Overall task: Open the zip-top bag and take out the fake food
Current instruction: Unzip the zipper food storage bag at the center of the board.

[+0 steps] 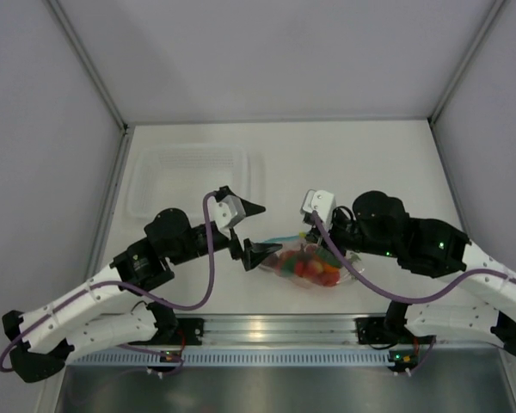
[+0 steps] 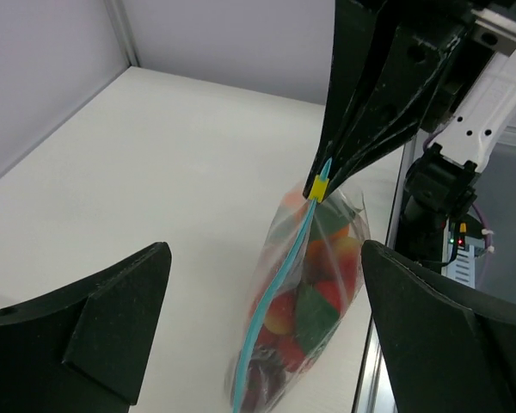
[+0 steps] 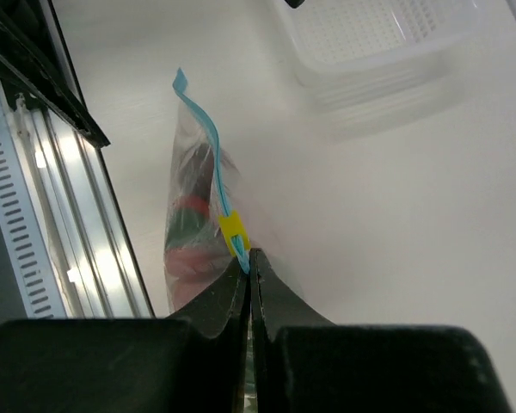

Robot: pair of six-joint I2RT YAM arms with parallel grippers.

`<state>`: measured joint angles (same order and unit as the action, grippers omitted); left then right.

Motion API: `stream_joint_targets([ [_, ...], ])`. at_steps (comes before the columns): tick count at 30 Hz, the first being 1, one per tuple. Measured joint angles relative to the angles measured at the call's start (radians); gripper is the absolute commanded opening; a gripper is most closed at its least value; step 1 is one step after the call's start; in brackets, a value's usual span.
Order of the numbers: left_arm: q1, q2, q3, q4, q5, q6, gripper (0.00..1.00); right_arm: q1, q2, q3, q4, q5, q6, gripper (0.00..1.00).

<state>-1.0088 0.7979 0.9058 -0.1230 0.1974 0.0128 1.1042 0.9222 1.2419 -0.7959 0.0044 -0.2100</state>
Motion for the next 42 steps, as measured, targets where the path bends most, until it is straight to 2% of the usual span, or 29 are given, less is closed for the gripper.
stream_joint_targets([
  [5,0.0,0.035,0.004,0.051,0.046,-0.013,0.91,0.0,0.04,0.055,-0.069,0.002,-0.008,0.0],
  [8,0.0,0.098,0.03,0.071,0.103,-0.022,0.81,0.0,0.055,0.095,-0.102,0.0,-0.009,0.0],
  [9,0.0,0.124,0.047,0.072,0.124,-0.023,0.73,0.0,0.061,0.103,-0.108,-0.004,-0.009,0.0],
  [11,0.0,0.163,0.074,0.076,0.16,-0.026,0.7,0.0,0.069,0.112,-0.116,-0.011,-0.008,0.0],
  [12,0.0,0.177,0.084,0.08,0.179,-0.026,0.66,0.0,0.074,0.115,-0.121,-0.014,-0.008,0.0],
  [14,0.0,0.191,0.095,0.091,0.209,-0.027,0.64,0.0,0.082,0.116,-0.127,-0.022,-0.009,0.0],
  [16,0.0,0.193,0.097,0.107,0.233,-0.028,0.56,0.0,0.089,0.116,-0.135,-0.027,-0.009,0.0],
  [20,0.0,0.193,0.097,0.127,0.26,-0.013,0.55,0.0,0.089,0.116,-0.137,-0.044,-0.009,0.0],
  [24,0.0,0.193,0.097,0.129,0.286,-0.005,0.62,0.0,0.083,0.116,-0.137,-0.072,-0.011,0.0],
  [28,0.0,0.193,0.097,0.13,0.309,0.006,0.63,0.0,0.079,0.116,-0.137,-0.093,-0.017,0.0],
  [31,0.0,0.193,0.097,0.131,0.317,0.015,0.57,0.0,0.078,0.116,-0.136,-0.097,-0.018,0.0],
  [32,0.0,0.193,0.097,0.131,0.319,0.017,0.54,0.0,0.076,0.116,-0.136,-0.098,-0.018,0.0],
  [33,0.0,0.193,0.097,0.131,0.321,0.019,0.45,0.0,0.074,0.116,-0.136,-0.099,-0.018,0.0],
  [34,0.0,0.193,0.097,0.131,0.323,0.019,0.44,0.0,0.071,0.116,-0.135,-0.1,-0.018,0.0],
  [38,0.0,0.193,0.095,0.132,0.33,0.025,0.41,0.0,0.055,0.116,-0.133,-0.103,-0.018,0.0],
  [42,0.0,0.194,0.087,0.147,0.33,0.025,0.44,0.0,0.047,0.116,-0.133,-0.105,-0.018,0.0],
])
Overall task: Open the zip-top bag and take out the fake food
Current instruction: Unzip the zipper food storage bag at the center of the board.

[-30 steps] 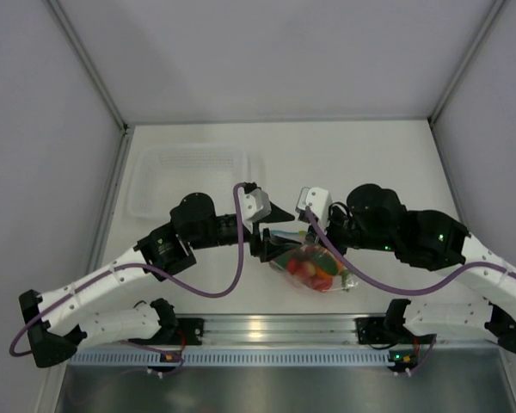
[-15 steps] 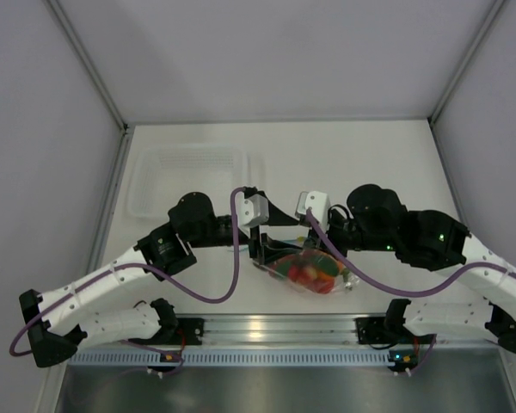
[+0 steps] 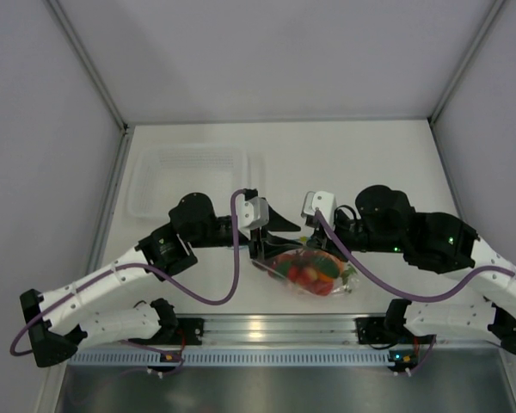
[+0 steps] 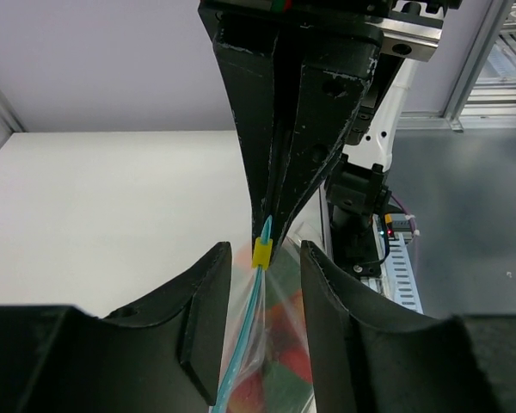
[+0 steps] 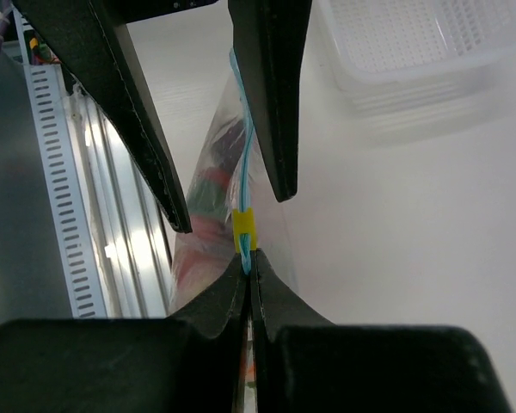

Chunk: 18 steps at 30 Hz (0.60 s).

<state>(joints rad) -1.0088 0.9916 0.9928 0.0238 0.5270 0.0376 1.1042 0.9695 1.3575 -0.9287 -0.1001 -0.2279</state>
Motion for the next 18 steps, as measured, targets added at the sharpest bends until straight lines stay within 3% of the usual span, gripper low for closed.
stream_joint_targets([
  [4,0.0,0.008,0.0,0.014,0.0,0.002,0.45,0.0,-0.001,-0.001,0.0,-0.003,0.0,0.0],
  [10,0.0,0.03,0.0,0.023,0.007,0.006,0.38,0.0,-0.011,-0.011,0.009,-0.006,0.0,0.0],
  [14,0.0,0.034,0.0,0.023,0.009,0.011,0.25,0.0,-0.028,-0.024,0.013,-0.007,0.0,0.0],
  [18,0.0,0.04,0.0,0.029,0.016,0.016,0.35,0.0,-0.032,-0.024,0.016,-0.006,0.0,0.0],
])
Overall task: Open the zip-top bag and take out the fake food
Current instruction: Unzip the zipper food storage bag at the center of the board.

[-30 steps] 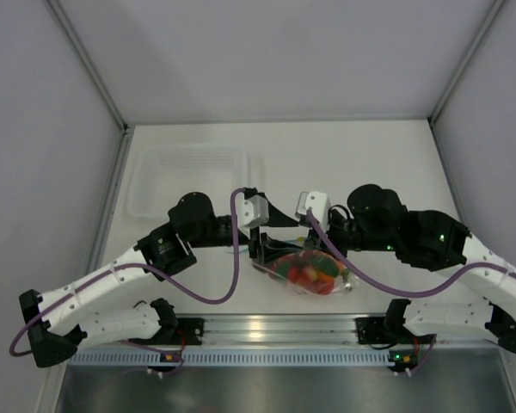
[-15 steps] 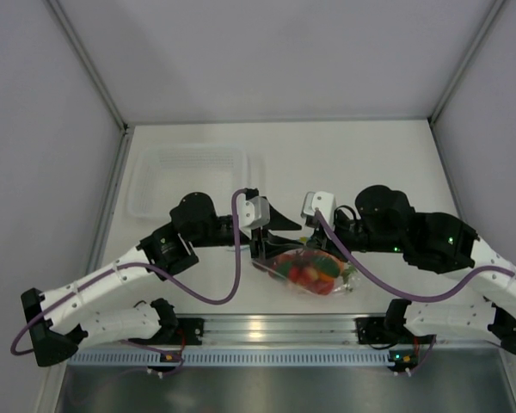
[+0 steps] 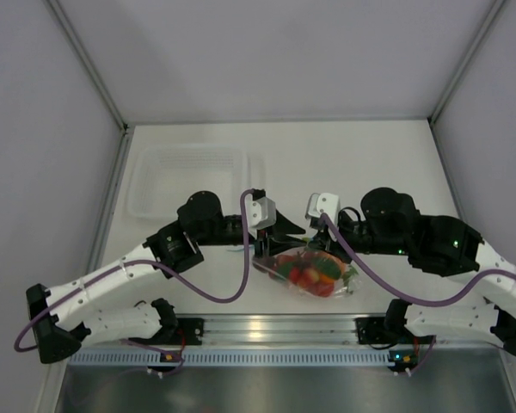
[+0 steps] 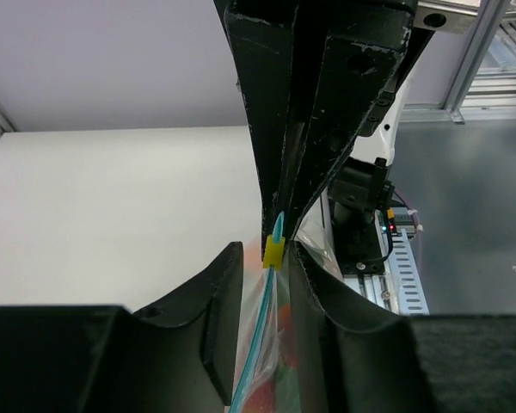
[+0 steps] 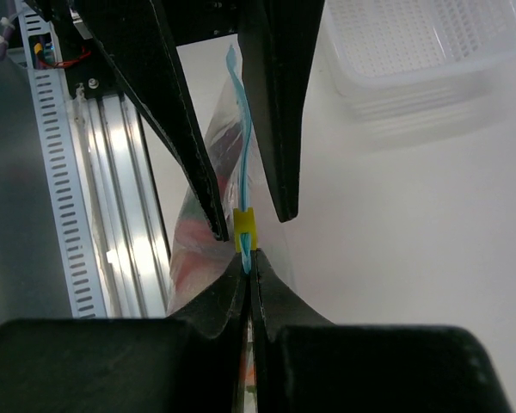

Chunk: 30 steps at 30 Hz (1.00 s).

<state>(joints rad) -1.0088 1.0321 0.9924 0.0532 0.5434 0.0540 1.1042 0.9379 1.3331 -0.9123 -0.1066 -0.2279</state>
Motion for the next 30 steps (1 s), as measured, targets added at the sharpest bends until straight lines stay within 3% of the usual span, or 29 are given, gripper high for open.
stream_joint_targets([
  [4,0.0,0.017,0.0,0.0,0.008,-0.003,0.34,0.0,-0.002,0.0,0.0,0.001,0.0,0.0],
  [7,0.0,0.026,0.0,0.0,0.018,-0.005,0.14,0.0,-0.002,0.0,0.0,0.001,0.0,0.0],
  [8,0.0,0.027,0.0,0.0,0.021,-0.006,0.0,0.0,-0.002,0.0,0.0,0.005,0.0,0.0],
  [20,-0.001,0.019,-0.042,0.029,-0.001,-0.002,0.0,0.0,-0.045,-0.057,0.036,0.046,0.0,0.0],
  [30,0.003,-0.104,-0.171,0.055,-0.054,0.002,0.0,0.008,-0.105,-0.036,0.018,0.103,-0.01,0.0],
])
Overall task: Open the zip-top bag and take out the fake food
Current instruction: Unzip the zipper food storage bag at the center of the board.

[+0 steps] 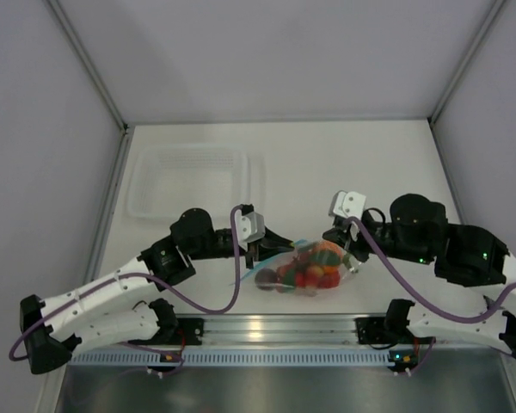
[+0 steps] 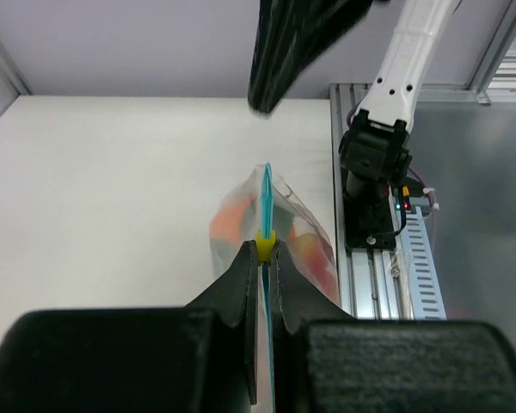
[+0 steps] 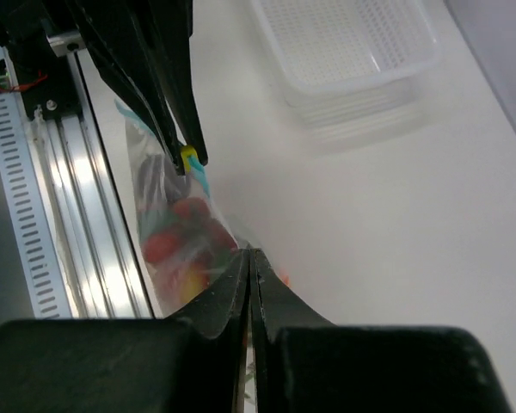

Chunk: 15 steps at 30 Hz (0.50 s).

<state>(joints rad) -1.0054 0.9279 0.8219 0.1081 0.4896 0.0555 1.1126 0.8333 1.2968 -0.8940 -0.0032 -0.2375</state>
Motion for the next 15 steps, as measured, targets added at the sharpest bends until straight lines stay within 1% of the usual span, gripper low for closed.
stream_joint_targets([
  [4,0.014,-0.027,-0.049,-0.011,-0.006,-0.006,0.0,0.0,-0.034,0.043,-0.004,0.016,-0.006,0.0],
  [7,0.019,-0.028,-0.051,-0.009,0.001,-0.013,0.0,0.0,-0.05,0.047,-0.004,-0.012,-0.008,0.0],
  [8,0.019,-0.026,-0.051,-0.007,0.011,-0.014,0.0,-0.001,-0.045,0.046,-0.004,-0.024,-0.008,0.1],
  [10,0.019,-0.014,-0.045,-0.004,0.03,-0.019,0.0,0.0,-0.027,0.037,-0.001,-0.04,-0.008,0.18],
  [11,0.019,-0.005,-0.037,-0.004,0.039,-0.02,0.0,0.0,-0.018,0.024,0.002,-0.048,-0.011,0.32],
  [14,0.019,0.021,-0.014,-0.005,0.06,-0.024,0.0,0.0,-0.004,-0.014,0.011,-0.077,-0.021,0.43],
  [15,0.019,0.028,-0.006,-0.006,0.068,-0.026,0.0,0.0,0.003,-0.021,0.011,-0.088,-0.023,0.45],
])
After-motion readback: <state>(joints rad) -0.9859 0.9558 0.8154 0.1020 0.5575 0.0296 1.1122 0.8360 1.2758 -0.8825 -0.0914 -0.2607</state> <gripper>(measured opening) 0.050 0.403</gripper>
